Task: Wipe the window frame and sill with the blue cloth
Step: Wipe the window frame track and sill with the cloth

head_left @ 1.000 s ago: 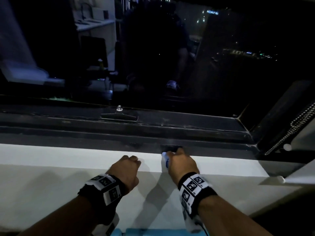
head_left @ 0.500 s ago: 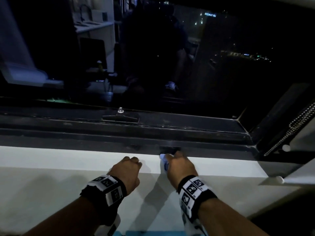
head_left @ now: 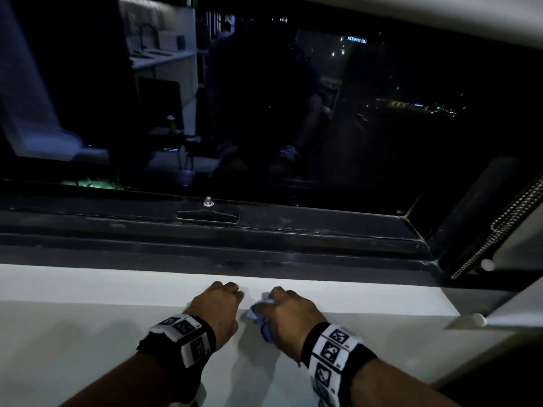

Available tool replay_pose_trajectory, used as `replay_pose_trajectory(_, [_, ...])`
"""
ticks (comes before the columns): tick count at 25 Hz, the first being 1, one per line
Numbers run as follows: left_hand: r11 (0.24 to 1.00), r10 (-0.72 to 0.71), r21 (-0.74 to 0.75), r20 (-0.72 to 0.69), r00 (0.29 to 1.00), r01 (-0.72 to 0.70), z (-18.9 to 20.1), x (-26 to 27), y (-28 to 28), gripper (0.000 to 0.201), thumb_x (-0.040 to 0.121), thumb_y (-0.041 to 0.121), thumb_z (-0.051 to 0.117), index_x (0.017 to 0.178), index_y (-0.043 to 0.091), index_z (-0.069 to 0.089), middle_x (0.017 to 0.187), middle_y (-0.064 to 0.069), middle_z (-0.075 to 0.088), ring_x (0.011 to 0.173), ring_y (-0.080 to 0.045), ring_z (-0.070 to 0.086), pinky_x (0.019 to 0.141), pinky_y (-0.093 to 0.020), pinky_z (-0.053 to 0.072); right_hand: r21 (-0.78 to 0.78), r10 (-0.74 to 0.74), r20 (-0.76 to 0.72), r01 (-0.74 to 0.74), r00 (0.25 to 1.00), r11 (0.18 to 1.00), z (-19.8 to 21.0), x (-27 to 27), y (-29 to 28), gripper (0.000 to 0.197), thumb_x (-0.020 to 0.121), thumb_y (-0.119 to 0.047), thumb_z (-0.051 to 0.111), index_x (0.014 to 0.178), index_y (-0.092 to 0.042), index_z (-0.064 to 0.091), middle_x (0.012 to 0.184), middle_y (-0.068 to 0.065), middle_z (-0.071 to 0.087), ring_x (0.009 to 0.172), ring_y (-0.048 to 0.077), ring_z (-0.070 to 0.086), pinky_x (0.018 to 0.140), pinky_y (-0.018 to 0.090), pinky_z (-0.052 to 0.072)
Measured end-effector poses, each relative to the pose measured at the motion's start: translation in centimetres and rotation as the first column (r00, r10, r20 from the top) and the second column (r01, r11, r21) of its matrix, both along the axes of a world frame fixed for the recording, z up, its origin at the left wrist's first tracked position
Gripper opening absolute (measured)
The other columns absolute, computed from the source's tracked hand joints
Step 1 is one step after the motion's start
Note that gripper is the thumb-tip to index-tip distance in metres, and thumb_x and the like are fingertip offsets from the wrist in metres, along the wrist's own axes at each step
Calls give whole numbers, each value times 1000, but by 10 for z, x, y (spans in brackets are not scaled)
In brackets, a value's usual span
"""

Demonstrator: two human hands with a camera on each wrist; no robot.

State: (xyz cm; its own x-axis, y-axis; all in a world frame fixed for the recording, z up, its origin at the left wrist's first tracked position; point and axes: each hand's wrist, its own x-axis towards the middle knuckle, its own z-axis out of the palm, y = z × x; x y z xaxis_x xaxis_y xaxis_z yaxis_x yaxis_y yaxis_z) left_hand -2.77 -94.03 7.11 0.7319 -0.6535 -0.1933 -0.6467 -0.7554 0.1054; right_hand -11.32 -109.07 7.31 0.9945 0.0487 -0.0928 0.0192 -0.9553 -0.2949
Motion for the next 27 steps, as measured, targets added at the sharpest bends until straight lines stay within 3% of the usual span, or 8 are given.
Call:
replay_pose_trajectory(4, [1000, -10, 3, 16, 1000, 10, 0, -1, 1, 52, 85, 18, 47, 136, 18, 37, 146, 2, 33, 129, -20, 32, 105, -34, 36, 10, -166, 90, 166, 982, 986, 3, 10, -27, 30, 87, -52, 49, 116, -54, 44, 117, -4, 52, 111, 24, 52, 95, 33, 45])
replay_pose_trajectory(6, [1000, -22, 7, 19, 1000, 22, 0, -1, 1, 52, 85, 18, 47, 136, 17, 37, 145, 1, 33, 128, -21, 33, 105, -34, 36, -93, -121, 39, 125, 992, 988, -5, -1, -20, 34, 91, -47, 44, 125, -46, 43, 127, -1, 46, 120, 25, 46, 100, 36, 42])
replay_pose_trajectory(11, [1000, -23, 19, 13, 1000, 23, 3, -2, 2, 52, 86, 18, 48, 136, 16, 37, 145, 0, 34, 128, -21, 34, 104, -33, 37, -6, -97, -12, 97, 995, 995, 12, 4, -27, 31, 89, -37, 56, 119, -35, 61, 125, -2, 56, 116, 21, 52, 98, 21, 37])
replay_pose_trajectory(15, [998, -54, 32, 31, 998, 53, 6, -3, 2, 54, 86, 19, 47, 138, 16, 34, 147, 0, 31, 131, -21, 31, 106, -32, 34, -56, -233, 84, 238, 969, 970, -11, -11, -14, 33, 90, -56, 39, 120, -43, 47, 121, 0, 50, 116, 26, 49, 99, 36, 42])
replay_pose_trajectory(19, [998, -63, 6, 29, 998, 63, 5, -1, 5, 53, 86, 18, 47, 138, 16, 35, 146, 1, 33, 130, -20, 31, 105, -30, 35, 5, -268, -34, 268, 963, 963, 13, -23, -18, 34, 86, -36, 47, 119, -36, 58, 124, 3, 54, 114, 26, 53, 97, 29, 43])
replay_pose_trajectory(22, [998, -67, -3, 29, 997, 67, 6, -2, 5, 51, 85, 18, 46, 136, 16, 37, 143, 1, 35, 129, -19, 33, 103, -30, 38, -10, -418, 48, 418, 907, 908, 15, -17, -40, 33, 92, -43, 48, 121, -32, 58, 124, 5, 55, 113, 28, 54, 97, 35, 44])
replay_pose_trajectory(24, [998, -63, -6, 31, 998, 63, 6, -3, 5, 50, 85, 18, 46, 135, 16, 38, 142, 1, 36, 128, -19, 33, 101, -30, 39, -78, -363, 74, 368, 929, 927, -6, -27, -31, 33, 93, -48, 43, 124, -39, 51, 125, 2, 50, 118, 26, 49, 101, 35, 40])
replay_pose_trajectory(27, [999, -51, 1, 17, 999, 51, 6, -2, 5, 51, 85, 20, 45, 135, 16, 38, 142, 2, 36, 127, -19, 34, 101, -32, 40, -29, -276, 5, 276, 961, 961, -10, -45, -31, 26, 89, -34, 48, 111, -45, 55, 115, -10, 52, 114, 17, 51, 94, 24, 39])
